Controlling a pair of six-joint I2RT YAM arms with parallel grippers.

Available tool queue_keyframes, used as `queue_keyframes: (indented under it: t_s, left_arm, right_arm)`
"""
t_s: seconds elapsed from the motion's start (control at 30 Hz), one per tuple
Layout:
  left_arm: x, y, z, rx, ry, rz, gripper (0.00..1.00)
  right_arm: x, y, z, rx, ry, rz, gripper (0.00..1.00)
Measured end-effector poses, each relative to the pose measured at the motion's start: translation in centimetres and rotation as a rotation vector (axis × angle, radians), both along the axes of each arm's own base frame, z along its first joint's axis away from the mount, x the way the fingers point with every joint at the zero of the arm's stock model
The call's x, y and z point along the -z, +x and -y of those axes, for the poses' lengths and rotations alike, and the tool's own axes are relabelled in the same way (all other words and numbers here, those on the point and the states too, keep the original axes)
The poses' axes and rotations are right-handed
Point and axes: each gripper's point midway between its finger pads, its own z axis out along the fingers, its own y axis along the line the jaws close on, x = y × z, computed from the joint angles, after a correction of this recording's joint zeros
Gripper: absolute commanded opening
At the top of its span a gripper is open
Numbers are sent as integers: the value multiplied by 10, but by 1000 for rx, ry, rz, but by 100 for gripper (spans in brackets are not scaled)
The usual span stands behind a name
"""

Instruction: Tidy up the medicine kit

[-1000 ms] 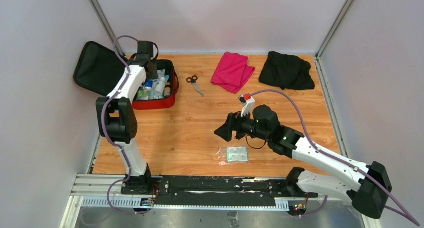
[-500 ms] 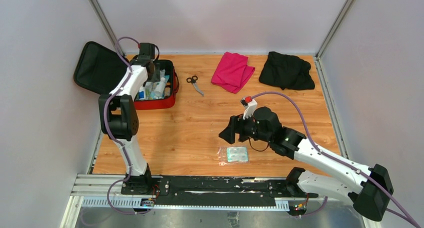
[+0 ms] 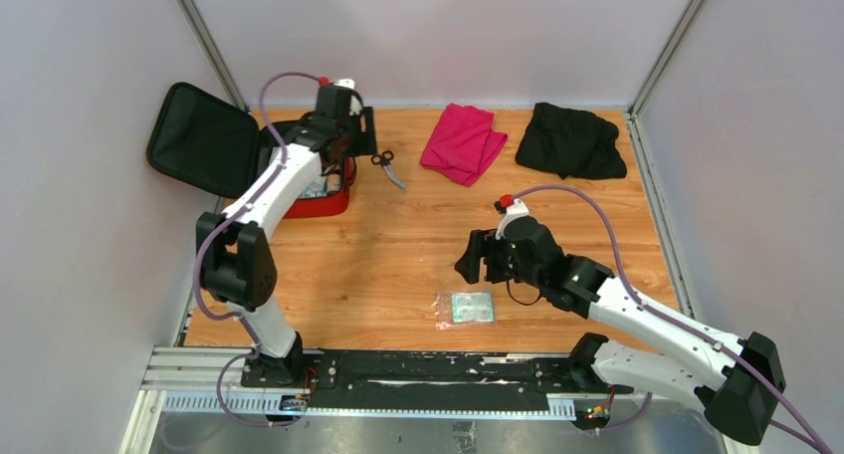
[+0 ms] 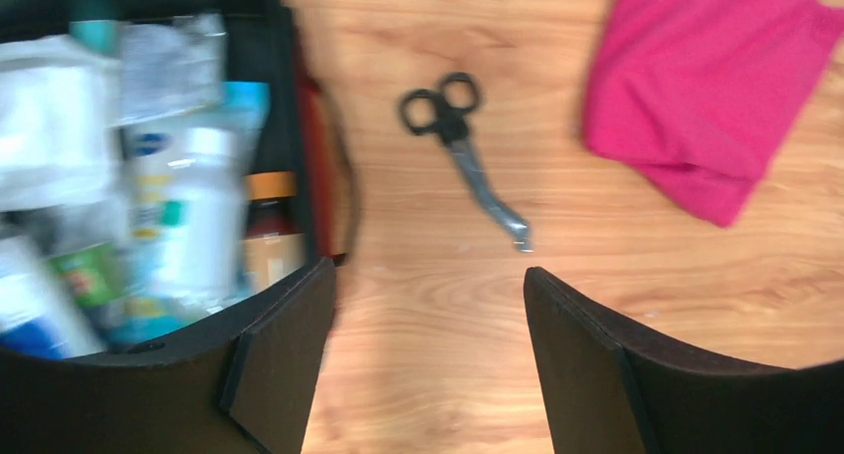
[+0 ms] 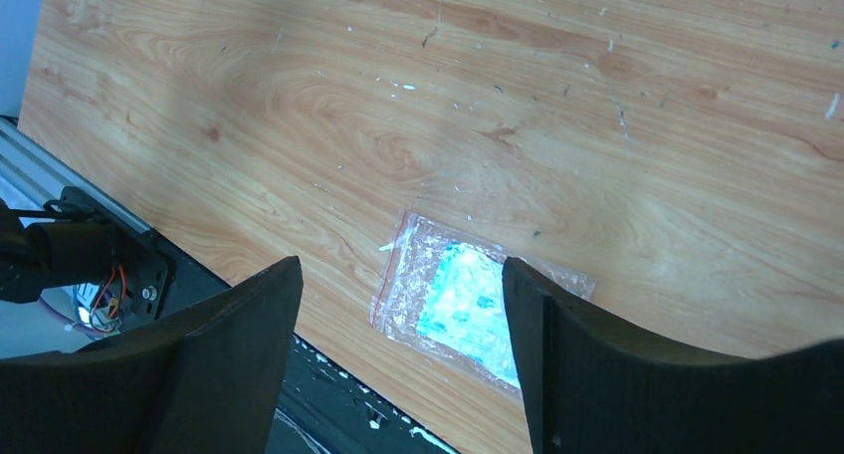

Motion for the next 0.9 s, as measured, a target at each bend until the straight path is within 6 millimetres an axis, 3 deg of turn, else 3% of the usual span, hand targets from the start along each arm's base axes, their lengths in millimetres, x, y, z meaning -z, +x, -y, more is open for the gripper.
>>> queue_keyframes:
  t_s: [0.13, 0.2, 0.23, 0.27, 0.4, 0.57, 0.9]
  left_arm:
    - [23, 10, 57, 61, -36, -45, 73]
    - [42, 14, 70, 57, -48, -81, 72]
    - [61, 21, 75, 33, -58, -119, 71]
    - [64, 21, 75, 30, -59, -122, 70]
    - [103, 40, 77, -15, -62, -193, 69]
    - [134, 61, 84, -36, -63, -234, 67]
    - [161, 68, 81, -71, -27, -281, 59]
  right_arm:
    - [1, -1, 8, 40, -7, -16, 78]
    - [0, -2, 12, 55, -9, -13, 77]
    - [-2, -3, 16, 65, -9, -10, 77]
    - [-3, -3, 18, 71, -10, -6, 77]
    - [-12, -5, 28, 97, 4, 21, 77]
    - [-8, -7, 36, 115, -10, 21, 77]
    - [-3, -6, 41, 124, -33, 15, 77]
